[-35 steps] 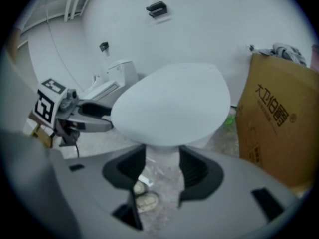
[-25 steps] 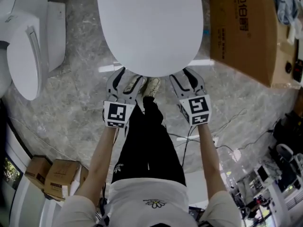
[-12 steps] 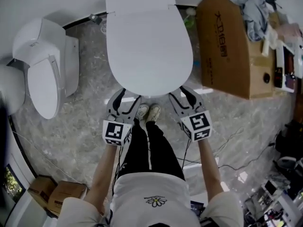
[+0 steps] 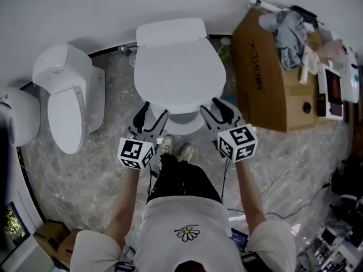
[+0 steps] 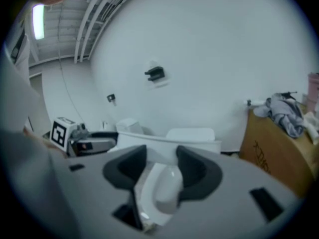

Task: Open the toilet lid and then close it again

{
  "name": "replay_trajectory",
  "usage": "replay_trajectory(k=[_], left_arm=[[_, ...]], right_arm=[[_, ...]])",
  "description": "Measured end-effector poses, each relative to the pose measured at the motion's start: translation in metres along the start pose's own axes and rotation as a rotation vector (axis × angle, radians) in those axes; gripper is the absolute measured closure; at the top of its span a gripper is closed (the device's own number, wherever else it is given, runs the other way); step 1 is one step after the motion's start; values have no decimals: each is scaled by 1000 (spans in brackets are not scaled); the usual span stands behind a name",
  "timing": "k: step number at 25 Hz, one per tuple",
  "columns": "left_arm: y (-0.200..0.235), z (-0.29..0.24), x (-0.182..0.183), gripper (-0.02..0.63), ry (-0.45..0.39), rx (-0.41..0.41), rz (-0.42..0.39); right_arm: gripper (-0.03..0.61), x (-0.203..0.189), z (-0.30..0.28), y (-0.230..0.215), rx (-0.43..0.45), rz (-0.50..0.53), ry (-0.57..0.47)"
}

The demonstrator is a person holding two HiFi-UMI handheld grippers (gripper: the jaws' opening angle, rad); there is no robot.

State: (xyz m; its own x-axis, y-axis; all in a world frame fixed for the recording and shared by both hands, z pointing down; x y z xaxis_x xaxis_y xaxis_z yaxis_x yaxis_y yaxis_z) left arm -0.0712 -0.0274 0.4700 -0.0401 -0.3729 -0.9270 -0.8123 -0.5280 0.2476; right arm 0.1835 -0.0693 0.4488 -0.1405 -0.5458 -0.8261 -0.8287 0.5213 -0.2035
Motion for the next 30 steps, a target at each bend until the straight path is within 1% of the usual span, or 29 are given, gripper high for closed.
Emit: replay_trajectory(k=[4, 7, 11, 16, 21, 25, 30], left_arm=[[17, -11, 32, 324, -46, -11, 30], [25, -14, 48, 324, -50, -21, 54], [40, -22, 73, 325, -46, -59, 68], [61, -36, 105, 325, -47, -94, 43], [78, -52, 131, 325, -38, -96, -44], [94, -64, 150, 325, -80, -94, -42], [113, -79, 173, 325, -97, -91, -70]], right_arm=[[359, 40, -11, -8, 11, -6, 4], [359, 59, -15, -9, 16, -20, 11], [357, 86, -22, -14, 11, -52, -4], [359, 122, -36, -19, -2, -92, -56], [359, 156, -52, -27, -1, -116, -79], [359, 182, -67, -34, 4, -132, -106], [357, 211, -84, -43, 11, -160, -138]])
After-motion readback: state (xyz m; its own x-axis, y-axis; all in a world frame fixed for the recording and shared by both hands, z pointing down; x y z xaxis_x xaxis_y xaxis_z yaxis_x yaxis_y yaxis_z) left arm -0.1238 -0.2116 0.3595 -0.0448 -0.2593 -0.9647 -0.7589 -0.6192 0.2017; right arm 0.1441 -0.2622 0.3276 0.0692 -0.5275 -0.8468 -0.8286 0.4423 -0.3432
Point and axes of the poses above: the fingertips, and each gripper's own axes: z backward along the fingers, y to its left, x out of its top, the point moved 9 cm from there along z, backward along the fingers, and after that the axes turned 7 degrees about -x, right-handed, at the moved point
